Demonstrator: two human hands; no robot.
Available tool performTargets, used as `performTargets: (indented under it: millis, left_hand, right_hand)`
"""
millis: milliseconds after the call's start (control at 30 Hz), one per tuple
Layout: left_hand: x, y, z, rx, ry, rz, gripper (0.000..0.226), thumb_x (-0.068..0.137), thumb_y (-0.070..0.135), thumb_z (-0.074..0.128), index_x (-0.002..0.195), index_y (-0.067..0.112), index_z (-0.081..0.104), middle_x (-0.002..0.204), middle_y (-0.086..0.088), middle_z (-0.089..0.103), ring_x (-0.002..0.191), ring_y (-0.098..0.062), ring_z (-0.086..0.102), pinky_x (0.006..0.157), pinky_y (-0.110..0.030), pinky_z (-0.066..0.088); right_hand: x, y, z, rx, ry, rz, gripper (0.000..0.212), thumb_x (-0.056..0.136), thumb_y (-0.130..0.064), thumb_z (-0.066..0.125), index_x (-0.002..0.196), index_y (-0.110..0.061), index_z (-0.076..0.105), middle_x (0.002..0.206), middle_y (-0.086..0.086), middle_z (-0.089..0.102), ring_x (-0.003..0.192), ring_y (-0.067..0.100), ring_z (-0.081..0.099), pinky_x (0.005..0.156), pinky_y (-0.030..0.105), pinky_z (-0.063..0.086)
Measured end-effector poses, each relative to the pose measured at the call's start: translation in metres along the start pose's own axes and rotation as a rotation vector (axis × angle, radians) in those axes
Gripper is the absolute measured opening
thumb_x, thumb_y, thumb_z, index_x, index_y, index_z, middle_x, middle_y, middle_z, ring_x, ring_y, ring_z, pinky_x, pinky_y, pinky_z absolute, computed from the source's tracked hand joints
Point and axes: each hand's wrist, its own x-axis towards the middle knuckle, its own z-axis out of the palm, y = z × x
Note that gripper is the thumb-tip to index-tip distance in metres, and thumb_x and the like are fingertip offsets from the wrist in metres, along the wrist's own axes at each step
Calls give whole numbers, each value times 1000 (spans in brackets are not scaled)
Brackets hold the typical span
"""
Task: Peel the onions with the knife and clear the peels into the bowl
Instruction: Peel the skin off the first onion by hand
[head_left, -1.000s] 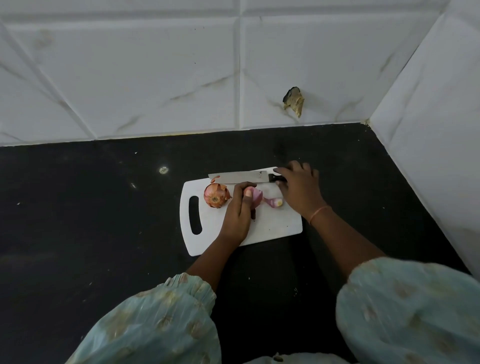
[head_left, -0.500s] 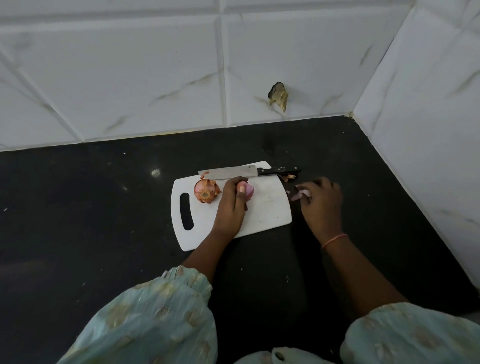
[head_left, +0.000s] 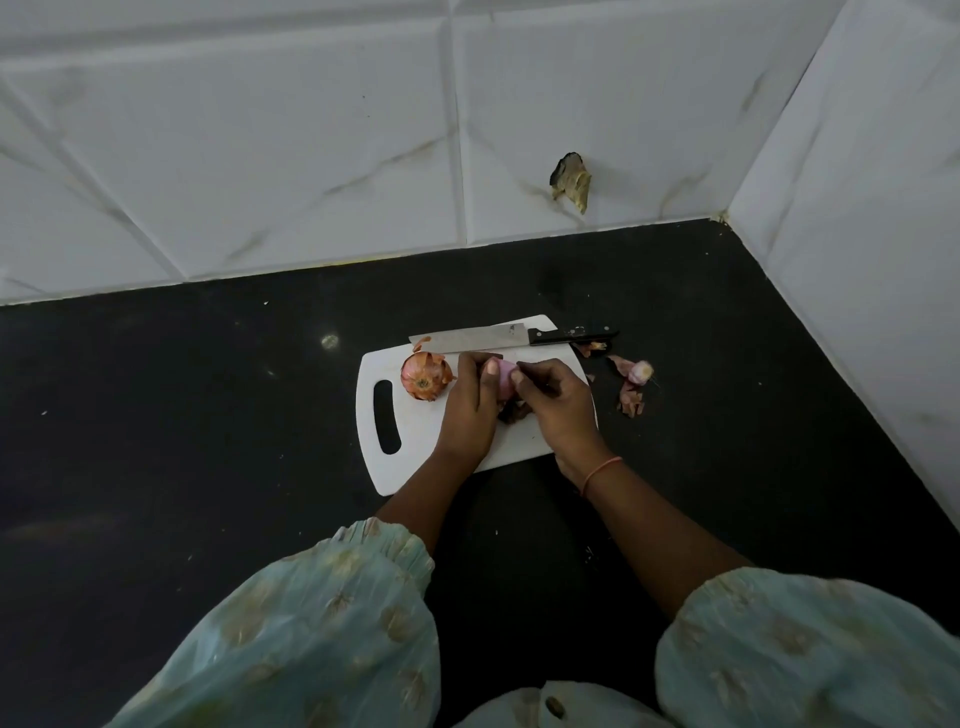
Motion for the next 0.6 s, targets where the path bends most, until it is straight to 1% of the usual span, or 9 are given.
performTargets:
  millis: [67,133,233,300,367,433,467,533,600]
  left_hand:
    - [1,-2,0,7,1,-1,27,107,27,35,117,6,48,101,6,61,91,2,59,81,-19,48]
    - [2,-3,0,9,-2,-2,29,107,29,34,118,6,48,101,5,61,91,1,59,81,-18,49]
    - [2,0,1,19,20,-2,34,105,35,31,116,9,50,99,-1,63,91,-8,61,79,-23,50]
    - [3,0,2,38,39,0,32,106,34,31,112,9,51,96,0,63,87,-4,60,76,-21,49]
    - [4,0,2,58,51,-3,25,108,27,32,106,12,51,90,4,61,81,2,58,71,-17,46]
    - [5,0,1,75,54,-13,23,109,24,32,104,13,52,86,5,60,76,2,57,67,-19,46]
    - [5,0,1,76,52,-20,23,109,24,32,105,12,52,86,5,60,75,2,57,67,-20,46]
    - [5,0,1,61,51,-26,22,109,23,34,105,12,54,87,6,61,76,2,58,68,-20,47]
    - [4,4,1,15,42,-21,20,108,21,38,104,16,58,88,6,64,79,0,60,70,-20,48]
  right_hand:
    - [0,1,3,38,5,10,12,90,-14,70,101,-12,68,99,4,72,93,12,68,80,24,55]
    - [-1,2,5,57,23,14,9,90,-14,70,99,-16,68,99,1,72,94,9,68,78,19,54]
    - [0,3,8,72,47,17,9,90,-12,69,96,-19,68,99,2,71,95,12,67,76,18,53]
    - [1,5,8,84,50,26,9,90,-13,69,96,-19,68,99,5,71,95,16,67,77,25,55]
    - [2,7,6,91,49,29,9,90,-13,69,97,-18,67,101,9,71,96,23,68,81,32,56]
    - [3,9,3,88,32,39,11,91,-14,68,102,-15,67,106,13,71,102,29,67,90,40,56]
    - [4,9,1,87,22,54,13,91,-14,68,104,-14,66,109,13,70,105,30,66,93,43,54]
    - [4,10,-3,105,5,95,16,91,-13,67,107,-13,64,111,11,69,108,27,66,97,45,53]
    - [3,7,-5,143,-20,115,21,90,-13,69,111,-11,63,112,11,69,108,26,66,97,44,54]
